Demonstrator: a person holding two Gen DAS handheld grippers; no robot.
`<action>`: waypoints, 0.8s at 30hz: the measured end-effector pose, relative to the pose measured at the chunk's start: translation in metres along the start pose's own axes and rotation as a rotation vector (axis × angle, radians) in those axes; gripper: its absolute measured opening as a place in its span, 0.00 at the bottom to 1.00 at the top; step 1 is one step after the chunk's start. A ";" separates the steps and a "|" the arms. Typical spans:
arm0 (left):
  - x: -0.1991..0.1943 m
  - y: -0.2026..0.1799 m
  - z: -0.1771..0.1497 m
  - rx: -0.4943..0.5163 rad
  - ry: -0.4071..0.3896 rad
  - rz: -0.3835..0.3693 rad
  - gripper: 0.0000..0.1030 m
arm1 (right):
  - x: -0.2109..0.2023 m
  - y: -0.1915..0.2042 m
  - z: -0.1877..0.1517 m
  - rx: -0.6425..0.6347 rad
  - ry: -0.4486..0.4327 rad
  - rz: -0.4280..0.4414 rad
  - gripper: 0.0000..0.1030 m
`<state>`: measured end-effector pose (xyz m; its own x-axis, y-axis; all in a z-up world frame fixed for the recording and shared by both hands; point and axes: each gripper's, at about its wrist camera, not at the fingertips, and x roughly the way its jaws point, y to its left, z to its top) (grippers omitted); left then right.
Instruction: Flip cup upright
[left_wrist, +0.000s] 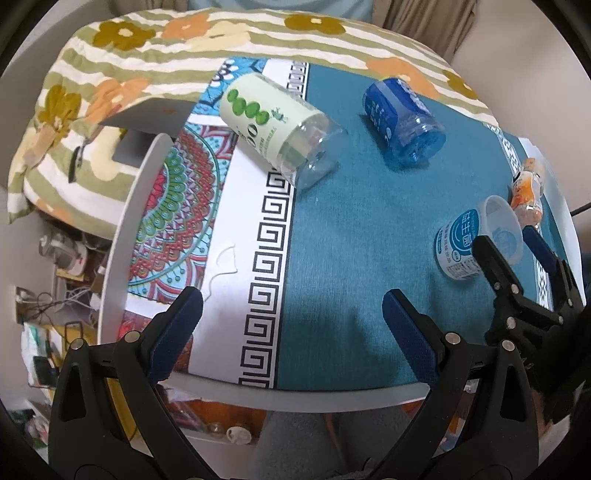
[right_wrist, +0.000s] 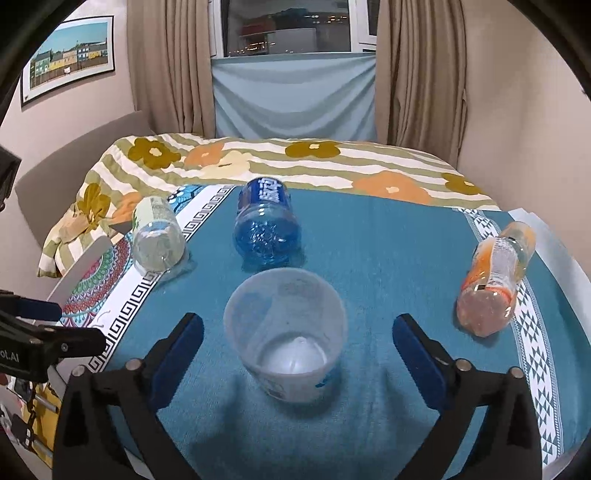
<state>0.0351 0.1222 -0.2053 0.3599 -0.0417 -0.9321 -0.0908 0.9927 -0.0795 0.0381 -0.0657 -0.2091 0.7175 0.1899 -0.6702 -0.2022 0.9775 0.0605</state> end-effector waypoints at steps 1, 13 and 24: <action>-0.004 -0.001 0.000 0.002 -0.012 0.013 1.00 | -0.003 -0.003 0.003 0.008 0.012 -0.008 0.99; -0.099 -0.029 0.026 0.014 -0.210 -0.005 1.00 | -0.096 -0.046 0.067 0.023 0.038 -0.071 0.99; -0.174 -0.065 0.023 0.052 -0.403 -0.013 1.00 | -0.155 -0.078 0.102 0.063 0.074 -0.167 0.99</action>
<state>-0.0004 0.0675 -0.0300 0.6967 -0.0165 -0.7172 -0.0404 0.9972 -0.0622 0.0105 -0.1619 -0.0340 0.6860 0.0195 -0.7273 -0.0403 0.9991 -0.0113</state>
